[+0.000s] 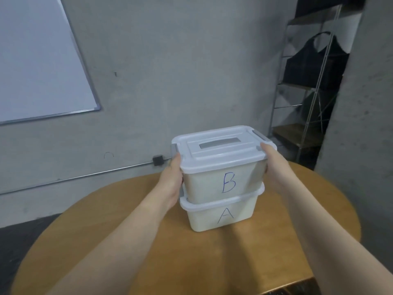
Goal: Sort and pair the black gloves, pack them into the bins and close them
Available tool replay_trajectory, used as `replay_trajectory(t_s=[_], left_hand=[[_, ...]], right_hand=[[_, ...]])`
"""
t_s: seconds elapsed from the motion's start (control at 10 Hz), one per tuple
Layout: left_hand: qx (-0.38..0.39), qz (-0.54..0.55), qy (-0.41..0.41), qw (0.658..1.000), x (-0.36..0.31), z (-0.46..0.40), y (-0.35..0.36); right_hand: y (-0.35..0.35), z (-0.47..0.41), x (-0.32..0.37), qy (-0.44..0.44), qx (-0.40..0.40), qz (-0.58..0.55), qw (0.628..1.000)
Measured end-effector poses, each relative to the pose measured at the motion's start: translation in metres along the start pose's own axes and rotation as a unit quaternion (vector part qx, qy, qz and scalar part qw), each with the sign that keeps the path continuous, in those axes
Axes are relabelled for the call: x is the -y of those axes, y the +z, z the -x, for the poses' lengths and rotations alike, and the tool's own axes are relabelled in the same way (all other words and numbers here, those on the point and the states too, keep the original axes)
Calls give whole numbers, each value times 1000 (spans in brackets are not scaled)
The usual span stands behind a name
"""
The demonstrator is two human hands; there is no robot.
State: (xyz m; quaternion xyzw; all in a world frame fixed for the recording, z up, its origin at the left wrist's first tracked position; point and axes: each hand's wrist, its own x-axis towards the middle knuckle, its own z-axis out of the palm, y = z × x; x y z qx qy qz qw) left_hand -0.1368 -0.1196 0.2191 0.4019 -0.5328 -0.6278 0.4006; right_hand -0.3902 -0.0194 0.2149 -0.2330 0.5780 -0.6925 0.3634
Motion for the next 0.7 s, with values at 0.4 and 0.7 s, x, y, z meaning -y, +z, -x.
replay_trajectory(t_s=[0.4, 0.7], left_hand=[[-29, -100, -28, 994, -17, -3, -3], [-9, -511, 38, 859, -82, 44, -24]], right_hand=[[-3, -20, 10, -31, 27, 133, 990], [-1, 20, 65, -251, 39, 572, 780]])
